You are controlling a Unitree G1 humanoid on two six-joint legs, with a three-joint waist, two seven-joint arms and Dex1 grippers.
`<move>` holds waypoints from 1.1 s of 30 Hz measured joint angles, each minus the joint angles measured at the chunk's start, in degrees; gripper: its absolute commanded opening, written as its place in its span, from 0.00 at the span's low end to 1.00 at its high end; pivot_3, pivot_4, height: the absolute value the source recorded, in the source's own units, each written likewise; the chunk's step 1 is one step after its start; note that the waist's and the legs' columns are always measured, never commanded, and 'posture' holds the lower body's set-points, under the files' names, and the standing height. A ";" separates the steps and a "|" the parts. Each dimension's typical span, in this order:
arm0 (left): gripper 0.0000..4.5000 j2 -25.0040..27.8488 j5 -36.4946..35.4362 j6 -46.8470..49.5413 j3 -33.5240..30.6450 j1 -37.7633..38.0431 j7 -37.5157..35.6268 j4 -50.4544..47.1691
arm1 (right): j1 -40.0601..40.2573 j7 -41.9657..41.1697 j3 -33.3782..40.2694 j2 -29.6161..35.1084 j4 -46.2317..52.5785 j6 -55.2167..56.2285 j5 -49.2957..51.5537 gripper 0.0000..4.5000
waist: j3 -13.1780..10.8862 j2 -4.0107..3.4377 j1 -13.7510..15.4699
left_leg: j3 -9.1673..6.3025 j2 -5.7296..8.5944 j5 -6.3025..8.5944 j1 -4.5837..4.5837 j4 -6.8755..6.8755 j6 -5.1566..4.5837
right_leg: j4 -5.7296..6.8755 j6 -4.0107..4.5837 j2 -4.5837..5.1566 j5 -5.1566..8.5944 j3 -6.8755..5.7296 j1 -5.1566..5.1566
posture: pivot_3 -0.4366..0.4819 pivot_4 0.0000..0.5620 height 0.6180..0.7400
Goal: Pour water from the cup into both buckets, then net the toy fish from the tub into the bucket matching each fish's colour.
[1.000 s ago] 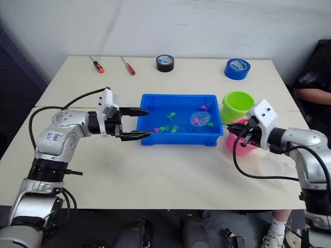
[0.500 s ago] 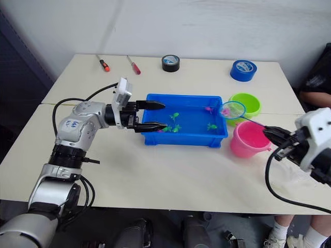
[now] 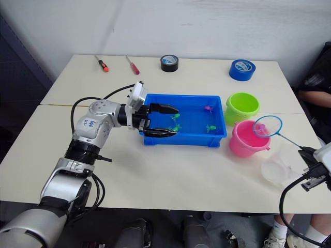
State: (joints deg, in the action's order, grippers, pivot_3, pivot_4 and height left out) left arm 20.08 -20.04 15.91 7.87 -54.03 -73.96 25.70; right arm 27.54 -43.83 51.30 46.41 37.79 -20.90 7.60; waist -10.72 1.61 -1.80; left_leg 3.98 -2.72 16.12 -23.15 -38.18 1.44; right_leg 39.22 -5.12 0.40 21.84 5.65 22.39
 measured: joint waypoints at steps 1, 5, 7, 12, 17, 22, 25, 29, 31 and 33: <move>0.99 0.00 0.05 -0.11 0.00 0.00 -0.06 0.07 | 0.53 0.16 -0.68 1.04 -0.73 3.43 -2.87 0.00 | 0.00 0.00 0.00 | 0.02 0.01 0.00 0.00 0.00 0.00 | 0.00 -0.01 0.00 0.01 0.01 0.00 | 0.48 0.27 1.00; 0.99 -0.10 0.18 -0.37 -0.02 -0.02 -0.09 0.11 | 2.11 0.44 -3.38 5.17 -3.52 15.91 -13.28 0.00 | 0.00 0.00 0.10 | 0.02 0.01 0.00 0.00 0.01 0.00 | -0.01 -0.02 -0.02 0.00 0.02 0.00 | 0.48 0.27 1.00; 0.99 -0.11 0.21 -0.38 -0.04 -0.03 -0.04 0.10 | 2.21 0.91 -3.89 6.26 -5.35 20.37 -17.72 0.00 | 0.00 0.00 0.19 | 0.02 0.03 0.00 0.00 0.01 0.00 | -0.02 -0.02 0.00 0.00 0.02 0.00 | 0.48 0.27 1.00; 0.99 0.03 0.28 -0.39 -0.11 -0.02 0.14 0.08 | 2.57 4.15 -3.82 12.30 -11.92 35.63 -30.76 0.00 | 0.00 0.00 0.04 | 0.12 0.04 0.00 0.05 0.01 -0.01 | -0.02 -0.03 -0.01 0.00 0.09 0.00 | 0.48 0.27 1.00; 0.99 0.28 0.35 -0.41 -0.13 -0.02 0.63 0.08 | 2.45 6.52 -3.58 13.88 -15.24 46.86 -35.88 0.00 | 0.00 0.00 0.10 | 0.12 0.02 0.00 0.05 0.02 -0.01 | -0.01 -0.03 -0.07 0.00 0.08 0.00 | 0.48 0.27 1.00; 0.99 0.43 0.45 -0.92 -0.20 -0.02 1.04 0.08 | 1.65 6.63 -2.88 13.88 -16.40 52.31 -36.74 0.00 | 0.00 0.00 0.06 | 0.14 0.02 0.00 0.07 -0.01 -0.01 | 0.00 -0.04 -0.04 -0.01 0.10 -0.02 | 0.48 0.27 1.00; 0.99 0.52 0.51 -1.08 -0.20 -0.02 1.22 0.07 | -0.57 5.67 -1.97 13.72 -17.80 50.68 -34.30 0.00 | 0.00 0.00 0.03 | 0.18 0.00 0.00 0.10 -0.01 -0.01 | 0.03 -0.04 -0.04 -0.01 0.13 -0.02 | 0.48 0.27 1.00; 0.99 0.89 0.98 -1.10 -0.19 0.11 1.33 0.04 | -5.87 1.90 -2.15 11.67 -16.60 39.36 -23.94 0.00 | 0.00 0.00 0.00 | 0.21 -0.05 -0.01 0.19 -0.01 0.01 | 0.11 -0.04 0.00 -0.01 0.16 -0.04 | 0.48 0.27 1.00; 0.99 1.19 1.13 -1.08 -0.19 0.47 1.38 -0.02 | -8.90 0.37 -3.20 9.83 -14.03 30.52 -18.02 0.00 | 0.00 0.00 -0.01 | 0.26 -0.06 -0.01 0.25 -0.01 0.01 | 0.19 -0.04 0.02 -0.01 0.21 -0.05 | 0.48 0.27 1.00; 0.99 1.39 1.18 -1.00 -0.25 0.75 1.67 -0.10 | -12.21 -0.92 -5.02 8.52 -10.46 20.09 -12.13 0.00 | 0.00 0.00 -0.06 | 0.28 -0.08 -0.01 0.27 -0.02 0.01 | 0.22 -0.04 0.04 -0.01 0.23 -0.04 | 0.48 0.27 1.00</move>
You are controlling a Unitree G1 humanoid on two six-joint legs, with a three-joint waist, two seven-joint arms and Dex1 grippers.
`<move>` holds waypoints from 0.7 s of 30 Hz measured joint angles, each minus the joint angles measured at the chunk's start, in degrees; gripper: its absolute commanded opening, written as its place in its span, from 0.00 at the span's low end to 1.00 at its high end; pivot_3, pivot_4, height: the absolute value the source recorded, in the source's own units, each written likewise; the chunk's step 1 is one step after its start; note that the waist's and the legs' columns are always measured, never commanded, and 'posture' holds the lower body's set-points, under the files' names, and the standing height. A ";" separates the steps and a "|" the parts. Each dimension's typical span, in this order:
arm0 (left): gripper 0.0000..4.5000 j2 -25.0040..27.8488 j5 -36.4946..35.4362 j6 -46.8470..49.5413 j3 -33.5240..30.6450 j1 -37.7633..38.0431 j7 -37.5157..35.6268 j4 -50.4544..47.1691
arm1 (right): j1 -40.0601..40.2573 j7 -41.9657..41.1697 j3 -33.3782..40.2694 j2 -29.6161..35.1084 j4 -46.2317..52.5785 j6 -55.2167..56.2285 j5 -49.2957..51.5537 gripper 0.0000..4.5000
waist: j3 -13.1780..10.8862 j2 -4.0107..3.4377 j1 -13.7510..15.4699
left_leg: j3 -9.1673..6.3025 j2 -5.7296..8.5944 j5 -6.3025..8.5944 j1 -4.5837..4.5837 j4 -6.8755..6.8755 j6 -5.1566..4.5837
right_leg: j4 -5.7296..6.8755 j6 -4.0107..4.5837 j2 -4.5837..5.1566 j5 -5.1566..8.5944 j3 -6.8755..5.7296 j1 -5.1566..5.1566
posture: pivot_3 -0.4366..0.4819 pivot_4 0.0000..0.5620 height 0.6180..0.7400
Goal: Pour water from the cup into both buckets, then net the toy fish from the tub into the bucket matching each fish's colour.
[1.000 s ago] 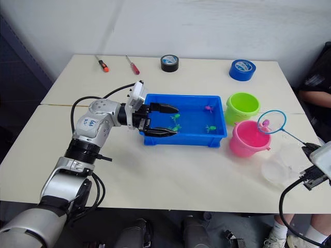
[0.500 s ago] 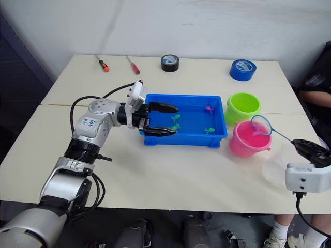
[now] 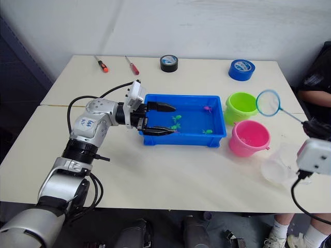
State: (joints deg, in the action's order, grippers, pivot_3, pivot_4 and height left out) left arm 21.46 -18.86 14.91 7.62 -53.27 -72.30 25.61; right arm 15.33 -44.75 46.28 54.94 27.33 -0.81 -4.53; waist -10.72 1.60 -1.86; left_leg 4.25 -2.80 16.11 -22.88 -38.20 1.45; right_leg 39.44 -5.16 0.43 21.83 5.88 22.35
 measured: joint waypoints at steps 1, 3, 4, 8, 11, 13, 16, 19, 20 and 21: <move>0.99 0.06 0.04 0.07 -0.02 0.09 0.20 -0.07 | -2.04 -0.12 -1.18 -0.09 1.70 -5.21 2.74 0.00 | 0.00 -0.01 -0.08 | 0.06 0.00 0.00 0.04 0.00 0.00 | 0.05 0.00 0.02 0.00 0.04 0.00 | 0.48 0.27 1.00; 0.99 0.33 0.06 0.24 -0.24 0.40 0.72 -0.23 | -6.55 0.33 -3.52 -0.49 5.09 -15.15 8.68 0.00 | 0.00 0.00 -0.24 | 0.09 -0.05 0.00 0.10 -0.01 0.00 | 0.07 0.00 0.02 0.00 0.04 -0.02 | 0.48 0.27 1.00; 0.99 0.91 0.07 0.47 -0.49 0.99 1.31 -0.59 | -9.98 1.09 -5.40 -1.17 6.94 -21.85 13.29 0.00 | 0.00 0.00 -0.39 | 0.08 -0.08 -0.01 0.14 0.00 0.01 | 0.08 0.01 0.01 0.00 0.05 -0.04 | 0.48 0.27 1.00; 0.99 2.70 0.31 1.59 -1.30 3.14 3.31 -1.36 | -21.94 5.25 -11.98 -4.88 9.44 -45.59 29.23 0.00 | 0.00 0.01 -0.72 | 0.06 -0.08 -0.01 0.15 0.02 0.02 | 0.10 0.01 0.04 0.00 0.04 -0.03 | 0.48 0.27 1.00; 0.99 4.10 0.32 2.82 -2.25 4.15 4.42 -3.05 | -31.29 9.84 -14.84 -9.58 7.70 -59.74 37.77 0.00 | 0.01 0.01 -0.89 | 0.07 -0.05 0.00 0.08 0.01 0.00 | 0.12 0.01 0.13 0.00 0.04 0.06 | 0.48 0.27 1.00; 0.99 4.62 0.33 3.63 -2.53 4.55 5.21 -4.34 | -35.96 12.24 -16.80 -11.60 5.23 -66.24 40.74 0.00 | 0.01 0.01 -0.80 | 0.05 -0.05 0.00 0.05 0.00 0.00 | 0.13 0.01 0.14 0.00 0.01 0.09 | 0.48 0.27 1.00; 0.99 5.66 0.33 4.99 -2.96 5.15 6.45 -6.43 | -41.15 15.51 -20.39 -13.96 -1.17 -72.42 42.03 0.00 | 0.01 0.01 -0.83 | 0.04 -0.04 0.02 -0.04 0.00 -0.04 | 0.10 0.01 0.17 0.00 0.00 0.16 | 0.48 0.27 1.00; 0.99 6.74 0.32 6.07 -3.48 5.73 7.35 -7.73 | -43.31 17.08 -24.05 -15.19 -7.23 -74.30 41.58 0.00 | 0.01 0.01 -0.92 | 0.03 -0.02 0.03 -0.18 0.00 -0.06 | 0.10 0.01 0.19 0.00 -0.01 0.27 | 0.48 0.27 1.00; 0.99 6.89 0.32 6.30 -3.82 6.20 7.80 -8.26 | -44.07 17.26 -25.43 -15.44 -8.99 -74.27 41.42 0.00 | 0.01 0.01 -0.97 | 0.04 -0.02 0.03 -0.18 0.00 -0.06 | 0.10 0.01 0.20 0.00 -0.01 0.28 | 0.48 0.27 1.00; 0.99 6.99 0.33 6.48 -3.97 6.56 8.23 -8.86 | -44.51 17.39 -26.64 -15.55 -10.49 -74.10 41.01 0.00 | 0.01 0.01 -1.02 | 0.03 -0.02 0.03 -0.21 -0.01 -0.06 | 0.10 0.01 0.20 0.00 -0.02 0.29 | 0.48 0.27 1.00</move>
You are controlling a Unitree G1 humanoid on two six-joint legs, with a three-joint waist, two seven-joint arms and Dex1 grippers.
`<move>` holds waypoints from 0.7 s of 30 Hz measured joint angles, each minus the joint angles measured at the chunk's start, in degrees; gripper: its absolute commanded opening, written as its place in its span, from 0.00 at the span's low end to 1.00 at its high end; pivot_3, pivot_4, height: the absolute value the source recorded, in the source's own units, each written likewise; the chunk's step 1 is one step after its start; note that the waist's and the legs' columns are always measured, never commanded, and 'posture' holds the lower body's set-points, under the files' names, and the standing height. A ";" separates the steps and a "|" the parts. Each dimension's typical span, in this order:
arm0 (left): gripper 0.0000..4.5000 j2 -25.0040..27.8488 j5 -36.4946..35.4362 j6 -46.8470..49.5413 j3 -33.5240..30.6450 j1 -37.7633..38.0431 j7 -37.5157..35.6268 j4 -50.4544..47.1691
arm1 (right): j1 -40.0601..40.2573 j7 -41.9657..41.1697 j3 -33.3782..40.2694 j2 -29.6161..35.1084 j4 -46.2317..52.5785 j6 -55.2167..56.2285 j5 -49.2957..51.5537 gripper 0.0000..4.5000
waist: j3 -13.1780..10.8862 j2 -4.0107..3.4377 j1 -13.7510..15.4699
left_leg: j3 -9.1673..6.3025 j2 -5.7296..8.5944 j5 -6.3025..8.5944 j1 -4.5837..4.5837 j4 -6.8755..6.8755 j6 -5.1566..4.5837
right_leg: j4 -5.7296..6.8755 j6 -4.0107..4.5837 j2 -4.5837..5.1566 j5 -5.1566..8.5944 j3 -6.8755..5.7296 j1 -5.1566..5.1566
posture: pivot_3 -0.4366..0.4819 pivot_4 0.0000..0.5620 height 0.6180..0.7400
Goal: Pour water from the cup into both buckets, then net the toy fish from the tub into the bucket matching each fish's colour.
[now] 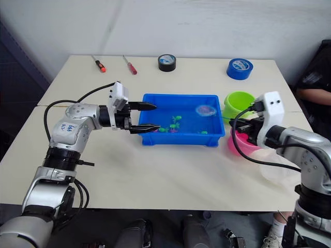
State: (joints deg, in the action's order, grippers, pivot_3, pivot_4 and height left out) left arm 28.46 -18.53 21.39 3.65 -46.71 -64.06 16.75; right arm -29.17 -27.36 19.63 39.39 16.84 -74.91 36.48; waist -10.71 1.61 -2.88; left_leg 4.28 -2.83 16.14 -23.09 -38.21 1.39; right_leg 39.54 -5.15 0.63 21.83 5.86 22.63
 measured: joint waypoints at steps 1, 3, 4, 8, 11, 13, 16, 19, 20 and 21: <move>0.99 0.23 0.00 0.14 -0.21 0.28 0.39 -0.40 | -0.69 0.07 -1.48 -0.20 -1.83 0.54 -0.64 0.00 | 0.00 0.00 -0.08 | -0.01 0.00 0.00 0.00 -0.02 0.00 | 0.00 0.00 0.00 0.00 -0.01 0.00 | 0.48 0.27 1.00; 0.99 0.70 0.05 0.50 -0.50 0.37 1.53 -0.72 | -1.94 0.39 -3.68 -0.93 -5.26 2.10 -1.82 0.00 | 0.00 0.00 -0.22 | -0.01 0.00 0.00 0.00 -0.03 -0.02 | 0.02 0.00 0.00 0.00 0.00 0.00 | 0.48 0.27 1.00; 0.99 0.80 0.09 0.66 -0.69 0.41 2.22 -0.82 | -2.59 0.62 -4.28 -1.41 -6.74 2.71 -2.46 0.00 | 0.00 0.00 -0.34 | -0.01 -0.01 0.01 0.00 -0.03 -0.02 | 0.02 0.00 -0.01 0.00 -0.01 0.00 | 0.48 0.27 1.00; 0.99 0.80 0.16 1.22 -1.35 0.41 5.03 -0.98 | -5.73 1.38 -6.71 -2.53 -11.84 5.40 -4.62 0.00 | 0.00 0.00 -0.54 | 0.00 -0.02 0.01 0.00 -0.03 -0.02 | 0.05 0.00 -0.02 0.00 -0.01 0.03 | 0.48 0.27 1.00; 0.99 0.90 0.27 1.38 -1.50 0.41 6.56 -1.03 | -7.07 1.86 -8.08 -3.36 -14.85 7.26 -5.92 0.00 | 0.00 0.00 -0.47 | -0.01 -0.02 0.00 -0.01 -0.03 -0.02 | 0.03 0.00 -0.01 0.00 -0.03 0.03 | 0.48 0.27 1.00; 0.99 1.01 0.27 1.50 -1.50 0.42 6.99 -1.13 | -7.65 2.01 -8.48 -4.24 -16.76 8.31 -6.47 0.00 | 0.00 0.00 -0.46 | 0.00 -0.01 0.00 -0.02 -0.03 -0.02 | 0.04 0.00 0.01 0.00 -0.03 0.04 | 0.48 0.27 1.00; 0.99 1.47 0.26 1.73 -1.51 0.44 7.04 -1.96 | -9.18 2.19 -9.66 -4.39 -19.92 10.79 -8.37 0.00 | 0.00 0.00 -0.54 | 0.01 -0.01 0.00 -0.02 -0.03 -0.02 | 0.03 0.00 0.01 0.00 -0.02 0.04 | 0.48 0.27 1.00; 0.99 1.64 0.25 1.76 -1.53 0.44 7.07 -2.68 | -10.25 2.08 -10.37 -4.70 -21.85 12.40 -9.32 0.00 | 0.00 0.00 -0.51 | 0.00 -0.02 0.00 -0.02 -0.02 -0.01 | 0.04 0.00 0.00 0.00 -0.04 0.04 | 0.48 0.27 1.00; 0.99 1.65 0.25 1.81 -1.53 0.44 7.10 -2.68 | -10.34 2.01 -10.50 -4.77 -22.00 12.51 -9.52 0.00 | 0.00 0.00 -0.48 | 0.00 -0.02 0.00 -0.02 -0.02 -0.01 | 0.04 0.00 0.00 0.00 -0.04 0.04 | 0.48 0.27 1.00; 0.99 1.66 0.25 1.81 -1.53 0.44 7.11 -2.68 | -10.38 1.95 -10.58 -4.79 -22.15 12.56 -9.60 0.00 | 0.00 0.00 -0.47 | 0.00 -0.01 0.00 -0.02 -0.02 -0.01 | 0.04 0.00 0.01 0.00 -0.04 0.04 | 0.48 0.27 1.00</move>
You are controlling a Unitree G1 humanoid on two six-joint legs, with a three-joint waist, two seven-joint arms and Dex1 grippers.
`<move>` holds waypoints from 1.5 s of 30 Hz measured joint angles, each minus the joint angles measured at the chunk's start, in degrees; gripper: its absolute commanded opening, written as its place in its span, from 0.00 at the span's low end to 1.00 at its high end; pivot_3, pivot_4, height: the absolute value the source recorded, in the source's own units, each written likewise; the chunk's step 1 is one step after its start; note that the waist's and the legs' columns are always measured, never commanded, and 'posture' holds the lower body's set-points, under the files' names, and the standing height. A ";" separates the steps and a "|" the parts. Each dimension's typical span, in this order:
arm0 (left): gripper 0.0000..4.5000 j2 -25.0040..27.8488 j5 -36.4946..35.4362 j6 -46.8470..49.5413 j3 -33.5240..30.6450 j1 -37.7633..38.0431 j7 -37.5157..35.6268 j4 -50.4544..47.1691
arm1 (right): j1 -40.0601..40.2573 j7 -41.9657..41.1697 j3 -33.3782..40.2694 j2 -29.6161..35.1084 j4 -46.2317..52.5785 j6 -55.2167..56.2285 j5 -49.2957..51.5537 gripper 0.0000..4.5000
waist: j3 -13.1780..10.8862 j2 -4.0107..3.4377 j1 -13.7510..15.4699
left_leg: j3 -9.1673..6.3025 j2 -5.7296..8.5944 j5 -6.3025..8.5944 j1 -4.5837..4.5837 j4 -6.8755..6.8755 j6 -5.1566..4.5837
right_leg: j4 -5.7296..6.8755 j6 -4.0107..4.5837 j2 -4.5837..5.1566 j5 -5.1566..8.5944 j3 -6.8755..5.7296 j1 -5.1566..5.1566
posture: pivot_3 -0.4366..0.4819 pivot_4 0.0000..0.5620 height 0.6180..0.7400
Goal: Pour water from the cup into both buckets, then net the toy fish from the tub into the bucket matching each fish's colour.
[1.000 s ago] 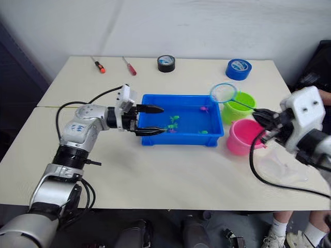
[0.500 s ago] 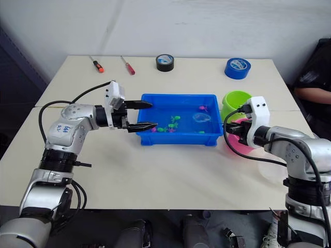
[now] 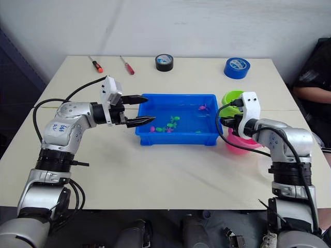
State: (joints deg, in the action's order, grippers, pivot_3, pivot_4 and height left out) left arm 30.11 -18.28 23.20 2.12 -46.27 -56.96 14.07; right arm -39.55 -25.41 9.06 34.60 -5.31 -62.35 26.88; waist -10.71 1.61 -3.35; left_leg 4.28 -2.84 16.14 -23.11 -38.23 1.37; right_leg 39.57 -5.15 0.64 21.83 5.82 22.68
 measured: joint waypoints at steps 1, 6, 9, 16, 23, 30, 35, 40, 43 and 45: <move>0.99 0.03 0.00 0.00 0.00 0.00 0.02 0.00 | -0.01 -0.06 -0.05 -0.07 -0.22 0.27 -0.22 0.00 | 0.00 0.00 0.00 | 0.00 0.00 0.00 0.00 0.00 0.00 | -0.01 0.00 0.01 0.00 0.00 0.00 | 0.48 0.27 1.00; 0.99 0.02 -0.01 -0.01 0.00 0.00 0.14 0.00 | -0.01 -0.59 -1.41 -0.23 -0.74 3.77 -1.78 0.00 | 0.00 0.00 -0.08 | 0.00 0.00 0.00 0.00 0.00 0.00 | -0.02 0.00 -0.01 0.00 0.01 0.00 | 0.48 0.27 1.00; 0.99 -0.05 -0.01 -0.05 0.00 0.00 0.15 0.00 | 0.38 -1.54 -2.13 0.03 0.19 5.09 -2.60 0.00 | 0.00 0.00 -0.04 | 0.01 0.00 0.00 0.00 0.01 0.00 | -0.02 0.00 0.00 0.00 0.00 0.00 | 0.48 0.27 1.00; 0.99 -0.52 -0.03 -0.28 0.00 -0.04 -0.07 0.27 | 4.96 -5.50 -4.71 3.27 7.45 8.94 -4.53 0.00 | 0.00 0.00 0.03 | 0.00 0.00 0.01 -0.03 0.02 -0.01 | -0.06 0.00 -0.01 0.00 0.00 0.00 | 0.48 0.27 1.00; 0.99 -1.46 -0.01 -1.07 0.13 -0.54 -0.55 0.99 | 11.39 -6.88 -3.86 5.27 14.89 10.31 -4.77 0.00 | 0.00 0.00 0.18 | 0.00 0.01 0.01 -0.04 0.03 -0.01 | -0.07 0.00 0.00 0.00 0.00 -0.01 | 0.48 0.27 1.00; 0.99 -3.30 0.06 -2.36 1.03 -2.43 -3.44 4.43 | 22.16 -8.16 3.63 6.90 29.47 12.06 -1.84 0.00 | 0.00 0.00 0.44 | -0.09 0.01 0.01 -0.07 0.04 -0.01 | -0.12 0.00 -0.04 0.00 -0.06 -0.06 | 0.48 0.27 1.00; 0.99 -5.85 0.23 -3.78 2.01 -4.79 -5.93 7.60 | 30.75 -7.76 12.25 7.04 39.77 11.80 1.38 0.00 | 0.00 0.00 0.78 | -0.11 0.05 0.00 -0.07 0.04 0.00 | -0.16 -0.01 -0.06 0.00 -0.05 -0.09 | 0.48 0.27 1.00; 0.99 -8.85 0.39 -6.01 3.55 -6.64 -9.33 11.52 | 36.93 -6.20 22.54 7.19 47.18 9.22 4.03 0.00 | 0.00 0.01 1.04 | -0.12 0.03 0.00 -0.04 0.05 0.01 | -0.18 -0.01 -0.11 0.00 -0.04 -0.12 | 0.48 0.27 1.00; 0.99 -10.25 0.41 -7.40 4.17 -7.76 -11.92 13.27 | 41.68 -5.84 30.76 7.26 51.60 6.37 6.25 0.00 | 0.00 0.00 1.54 | -0.13 0.03 -0.01 -0.05 0.10 0.02 | -0.24 -0.01 -0.14 0.00 -0.04 -0.12 | 0.48 0.27 1.00; 0.99 -10.68 0.43 -7.91 4.28 -8.19 -13.10 14.19 | 44.44 -5.86 34.69 7.33 52.83 5.14 7.09 0.00 | 0.00 0.00 1.62 | -0.12 0.04 -0.01 -0.06 0.11 0.02 | -0.26 -0.01 -0.14 0.00 -0.02 -0.13 | 0.48 0.27 1.00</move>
State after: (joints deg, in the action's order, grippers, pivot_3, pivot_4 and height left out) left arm 19.43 -17.85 15.30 6.40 -54.46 -70.06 28.26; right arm 4.89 -31.28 43.75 41.93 47.53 -57.21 33.97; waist -10.71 1.61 -1.74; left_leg 4.16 -2.79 16.13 -23.16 -38.12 1.40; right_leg 39.32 -5.16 0.51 21.83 5.79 22.55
